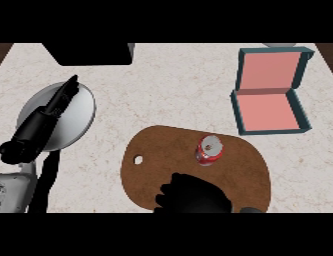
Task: Pick the tomato from the cutting board and place it in the cardboard box
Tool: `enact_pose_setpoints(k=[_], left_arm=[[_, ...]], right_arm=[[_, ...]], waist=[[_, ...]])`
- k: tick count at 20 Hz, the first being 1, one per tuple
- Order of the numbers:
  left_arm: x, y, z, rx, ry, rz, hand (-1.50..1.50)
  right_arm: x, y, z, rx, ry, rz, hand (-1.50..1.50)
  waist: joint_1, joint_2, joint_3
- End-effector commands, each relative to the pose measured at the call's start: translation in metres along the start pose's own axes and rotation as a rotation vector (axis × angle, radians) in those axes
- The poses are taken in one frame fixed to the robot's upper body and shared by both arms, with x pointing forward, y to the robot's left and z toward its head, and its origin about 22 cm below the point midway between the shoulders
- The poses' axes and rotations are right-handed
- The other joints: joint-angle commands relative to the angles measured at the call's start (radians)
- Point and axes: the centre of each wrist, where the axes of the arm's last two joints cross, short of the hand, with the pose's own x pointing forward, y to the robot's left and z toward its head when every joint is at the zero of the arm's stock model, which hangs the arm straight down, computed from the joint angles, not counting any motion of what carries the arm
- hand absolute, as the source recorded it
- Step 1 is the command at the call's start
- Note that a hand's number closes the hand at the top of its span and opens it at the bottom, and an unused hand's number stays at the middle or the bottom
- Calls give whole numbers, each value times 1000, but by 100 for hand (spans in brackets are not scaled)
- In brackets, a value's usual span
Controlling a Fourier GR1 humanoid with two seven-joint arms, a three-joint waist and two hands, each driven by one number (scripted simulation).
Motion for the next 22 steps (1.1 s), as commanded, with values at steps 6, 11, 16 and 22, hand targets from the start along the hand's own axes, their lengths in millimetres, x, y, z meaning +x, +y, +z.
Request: enact_pose_setpoints(k=[6,11,16,22], left_arm=[[11,17,1,6,2,-9,0],[3,-6,-4,10,6,-9,0],[10,-6,-5,-33,-17,-4,0],[4,-11,-3,-36,-20,20,0]], right_arm=[[14,-87,108,-245,-108,18,150],[-7,-106,125,-451,156,-163,150],[-54,-143,140,-541,339,-218,150],[-121,-180,135,-568,471,-264,150]], waist=[[-6,1,0],[-3,8,-1],[26,10,-2],[39,12,-2]])
